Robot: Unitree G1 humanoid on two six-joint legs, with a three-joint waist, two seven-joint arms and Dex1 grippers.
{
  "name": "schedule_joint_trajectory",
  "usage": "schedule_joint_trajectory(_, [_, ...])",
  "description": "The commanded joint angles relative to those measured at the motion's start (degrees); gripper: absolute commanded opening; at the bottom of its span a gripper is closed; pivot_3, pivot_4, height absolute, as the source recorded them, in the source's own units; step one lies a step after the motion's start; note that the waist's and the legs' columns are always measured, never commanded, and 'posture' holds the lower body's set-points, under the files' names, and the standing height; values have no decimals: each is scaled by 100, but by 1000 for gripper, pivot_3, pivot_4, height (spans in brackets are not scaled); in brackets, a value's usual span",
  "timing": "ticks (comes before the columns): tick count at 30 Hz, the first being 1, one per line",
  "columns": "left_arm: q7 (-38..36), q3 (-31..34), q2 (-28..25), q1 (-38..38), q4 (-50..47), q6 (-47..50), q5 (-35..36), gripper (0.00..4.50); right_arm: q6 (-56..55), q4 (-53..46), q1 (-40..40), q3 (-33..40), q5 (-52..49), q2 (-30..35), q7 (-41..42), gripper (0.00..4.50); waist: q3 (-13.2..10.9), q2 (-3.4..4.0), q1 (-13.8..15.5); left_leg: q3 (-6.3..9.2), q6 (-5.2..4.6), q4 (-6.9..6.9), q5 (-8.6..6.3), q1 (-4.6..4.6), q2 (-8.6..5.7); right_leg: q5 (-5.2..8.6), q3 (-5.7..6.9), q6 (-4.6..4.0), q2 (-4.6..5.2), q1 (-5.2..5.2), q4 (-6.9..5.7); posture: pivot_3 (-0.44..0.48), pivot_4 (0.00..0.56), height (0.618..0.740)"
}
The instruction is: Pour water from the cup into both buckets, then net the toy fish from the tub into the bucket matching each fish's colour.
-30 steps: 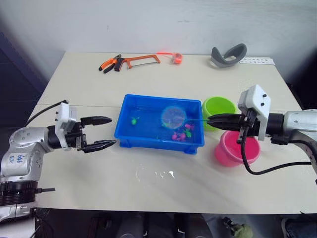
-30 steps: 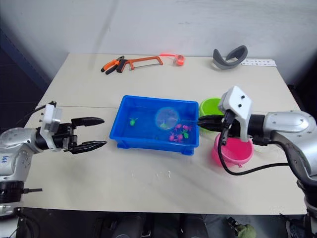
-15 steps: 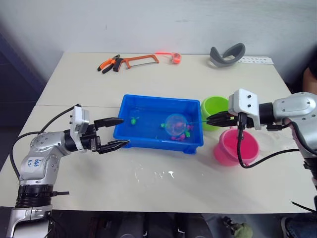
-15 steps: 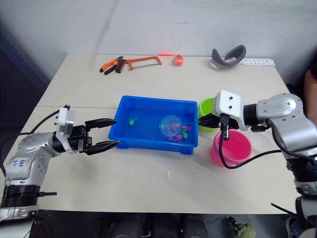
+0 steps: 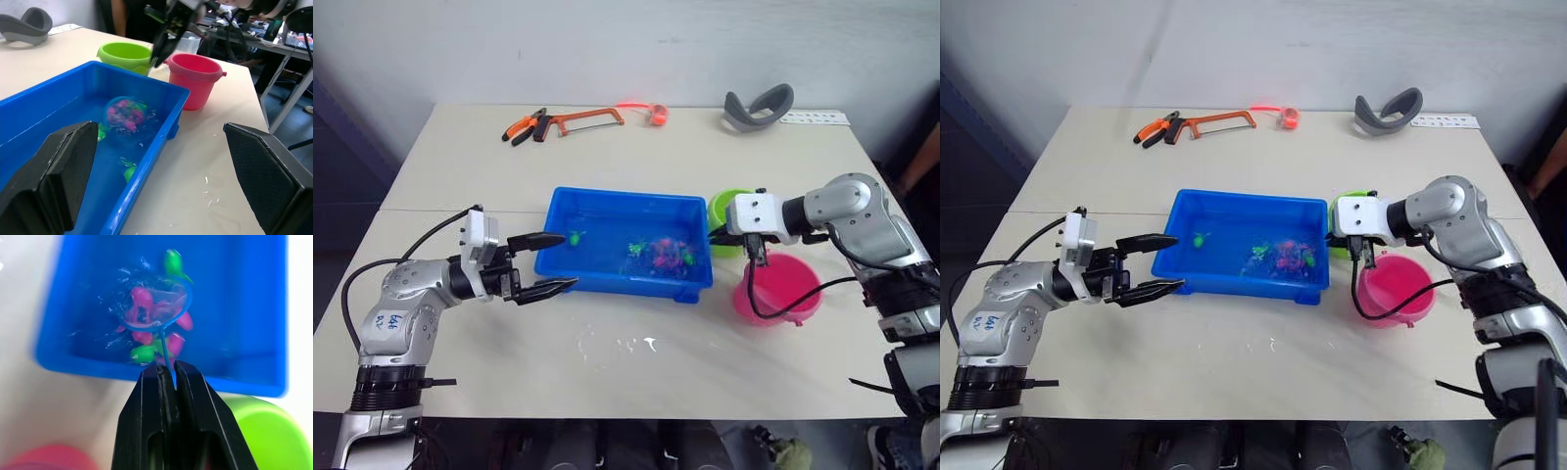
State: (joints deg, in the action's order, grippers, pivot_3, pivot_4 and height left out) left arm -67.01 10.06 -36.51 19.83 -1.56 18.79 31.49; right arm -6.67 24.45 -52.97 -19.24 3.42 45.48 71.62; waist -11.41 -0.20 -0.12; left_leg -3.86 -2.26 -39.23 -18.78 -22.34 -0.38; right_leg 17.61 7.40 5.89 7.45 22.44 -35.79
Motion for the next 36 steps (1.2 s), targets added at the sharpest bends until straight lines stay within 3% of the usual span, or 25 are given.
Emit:
schedule_joint_trajectory(1, [38,-24,27,-4,-201,9,120,4454,-518,229,-232,285,90,-132,-355,0,0,0,-11,1,1,0,0,0,2,0,1,0,-1,0,0,0,150,740])
schedule_joint_trajectory(6, [55,-96,77,-25,-198,15,110,4454,-572,231,-192,449,93,-154,-557,0,0,0,-12,1,2,0,1,0,2,0,0,0,0,0,-2,0,150,740])
schedule_joint_trajectory(19, [-56,-259,73,127,-13,32,98,4454,1094,-1598,668,965,-1008,611,735,0,0,1,7,3,1,0,1,0,2,0,0,0,2,-2,-2,0,150,740])
schedule_joint_trajectory(31, [-18,-297,159,88,-18,-20,68,4454,-372,-250,200,488,558,276,-502,0,0,1,-9,-3,4,-1,2,5,2,0,-5,0,2,1,-8,0,150,740])
schedule_joint_trajectory(36, [0,-225,116,-5,-74,-22,93,4454,-674,4,77,699,256,66,-595,0,0,1,0,0,4,-1,3,3,1,0,-3,0,2,0,-5,0,150,740])
